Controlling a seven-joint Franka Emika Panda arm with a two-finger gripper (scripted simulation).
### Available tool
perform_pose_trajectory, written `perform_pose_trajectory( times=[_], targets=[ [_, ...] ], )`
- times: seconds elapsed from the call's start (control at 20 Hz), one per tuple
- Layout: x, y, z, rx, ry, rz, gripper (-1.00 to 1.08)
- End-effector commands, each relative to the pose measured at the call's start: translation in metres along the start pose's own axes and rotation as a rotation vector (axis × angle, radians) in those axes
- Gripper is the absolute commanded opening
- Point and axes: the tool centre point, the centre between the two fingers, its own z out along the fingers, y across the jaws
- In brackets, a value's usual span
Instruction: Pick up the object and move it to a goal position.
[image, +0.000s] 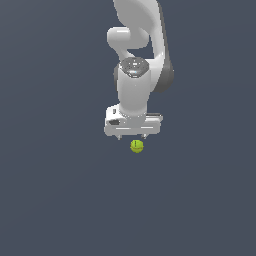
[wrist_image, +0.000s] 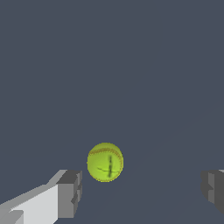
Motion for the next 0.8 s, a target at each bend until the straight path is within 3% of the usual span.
perform_pose_trajectory(
  times=[0.0,0.45,0.75],
  targets=[
    [0.000,0.000,0.000,0.000,0.000,0.000,1.00],
    [0.003,0.028,-0.001,0.006,0.012,0.075,1.00],
    [0.001,0.024,0.003,0.005,0.010,0.064,1.00]
  ],
)
